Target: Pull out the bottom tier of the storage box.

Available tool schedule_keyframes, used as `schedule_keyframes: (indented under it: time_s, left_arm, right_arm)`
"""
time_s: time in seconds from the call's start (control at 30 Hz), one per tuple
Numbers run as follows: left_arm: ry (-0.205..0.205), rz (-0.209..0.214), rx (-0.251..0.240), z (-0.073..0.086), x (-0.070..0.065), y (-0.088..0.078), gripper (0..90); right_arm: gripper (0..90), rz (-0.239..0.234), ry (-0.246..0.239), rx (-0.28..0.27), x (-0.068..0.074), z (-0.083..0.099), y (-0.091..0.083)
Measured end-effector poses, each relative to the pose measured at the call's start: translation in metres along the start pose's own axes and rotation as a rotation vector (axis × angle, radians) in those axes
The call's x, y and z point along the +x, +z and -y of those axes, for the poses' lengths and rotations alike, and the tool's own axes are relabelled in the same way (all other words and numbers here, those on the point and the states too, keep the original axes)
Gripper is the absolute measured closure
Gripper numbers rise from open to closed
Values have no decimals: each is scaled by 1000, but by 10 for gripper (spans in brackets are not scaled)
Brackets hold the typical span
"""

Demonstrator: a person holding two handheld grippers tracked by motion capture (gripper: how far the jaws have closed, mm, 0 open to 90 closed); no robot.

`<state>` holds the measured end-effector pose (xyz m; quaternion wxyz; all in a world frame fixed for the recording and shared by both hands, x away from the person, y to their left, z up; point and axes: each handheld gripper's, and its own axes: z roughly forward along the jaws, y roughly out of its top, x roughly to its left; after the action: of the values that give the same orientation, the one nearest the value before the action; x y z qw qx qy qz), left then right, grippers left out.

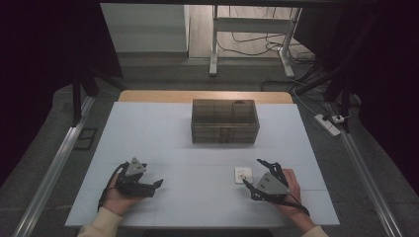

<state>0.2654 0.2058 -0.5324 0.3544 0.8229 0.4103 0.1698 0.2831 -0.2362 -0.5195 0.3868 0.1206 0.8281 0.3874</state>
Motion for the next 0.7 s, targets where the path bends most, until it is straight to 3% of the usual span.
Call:
schedule_keyframes:
  time_s: [0.7]
  left_arm:
    - [-6, 2, -5, 0, 1, 0, 142]
  right_arm:
    - [180, 16, -35, -36, 0, 0, 0]
